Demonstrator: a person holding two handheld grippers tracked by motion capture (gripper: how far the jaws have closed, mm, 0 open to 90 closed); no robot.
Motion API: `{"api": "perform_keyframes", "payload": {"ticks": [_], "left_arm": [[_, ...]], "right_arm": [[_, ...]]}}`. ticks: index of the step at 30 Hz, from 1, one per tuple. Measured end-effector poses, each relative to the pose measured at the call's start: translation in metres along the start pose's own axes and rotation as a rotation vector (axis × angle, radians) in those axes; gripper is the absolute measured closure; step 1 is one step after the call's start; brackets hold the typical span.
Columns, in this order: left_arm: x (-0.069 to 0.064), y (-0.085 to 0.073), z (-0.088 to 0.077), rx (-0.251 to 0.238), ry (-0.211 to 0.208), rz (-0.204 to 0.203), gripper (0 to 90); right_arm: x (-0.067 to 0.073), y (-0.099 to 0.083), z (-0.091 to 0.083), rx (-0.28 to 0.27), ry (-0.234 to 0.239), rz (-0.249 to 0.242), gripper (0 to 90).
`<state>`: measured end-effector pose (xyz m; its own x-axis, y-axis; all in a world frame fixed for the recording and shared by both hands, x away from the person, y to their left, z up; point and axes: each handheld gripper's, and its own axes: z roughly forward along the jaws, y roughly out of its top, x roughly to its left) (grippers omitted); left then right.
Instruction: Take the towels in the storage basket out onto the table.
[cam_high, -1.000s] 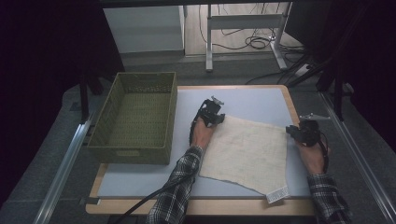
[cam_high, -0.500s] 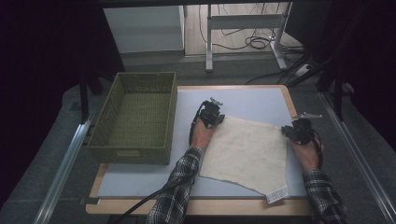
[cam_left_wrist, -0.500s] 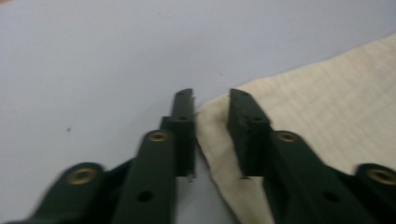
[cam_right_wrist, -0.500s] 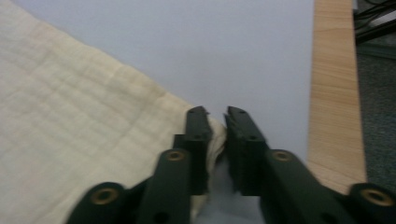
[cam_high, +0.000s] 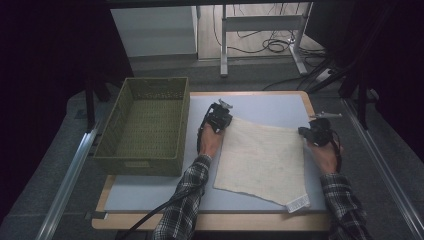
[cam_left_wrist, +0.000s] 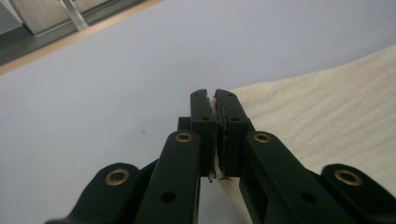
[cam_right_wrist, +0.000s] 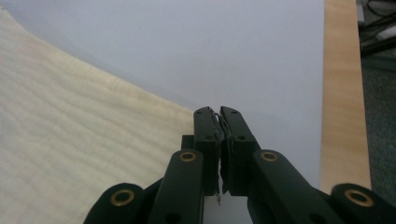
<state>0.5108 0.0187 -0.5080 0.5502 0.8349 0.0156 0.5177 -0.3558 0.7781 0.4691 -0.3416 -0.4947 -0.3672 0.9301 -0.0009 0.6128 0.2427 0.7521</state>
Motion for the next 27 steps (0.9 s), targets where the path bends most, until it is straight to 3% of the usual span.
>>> {"api": "perform_keyframes", "payload": {"ticks": [3,5,9,15,27], "left_arm": [[0.006,0.0,-0.008,-0.013,-0.005,-0.014,87.1],[0.006,-0.002,-0.011,-0.011,-0.004,-0.002,86.9],[0.006,-0.009,-0.018,-0.027,-0.025,-0.007,86.8],[-0.004,-0.017,-0.035,-0.06,-0.048,0.009,86.8],[-0.024,-0.04,-0.067,-0.094,-0.093,0.026,87.0]], "right_arm": [[0.006,0.013,0.001,-0.017,0.008,-0.02,86.2],[0.011,0.018,-0.001,-0.024,0.013,-0.039,86.1],[0.012,0.018,-0.01,-0.031,0.034,-0.045,86.1],[0.012,0.008,-0.029,-0.04,0.061,-0.046,86.1],[0.026,-0.025,-0.056,-0.034,0.12,-0.077,86.0]]}}
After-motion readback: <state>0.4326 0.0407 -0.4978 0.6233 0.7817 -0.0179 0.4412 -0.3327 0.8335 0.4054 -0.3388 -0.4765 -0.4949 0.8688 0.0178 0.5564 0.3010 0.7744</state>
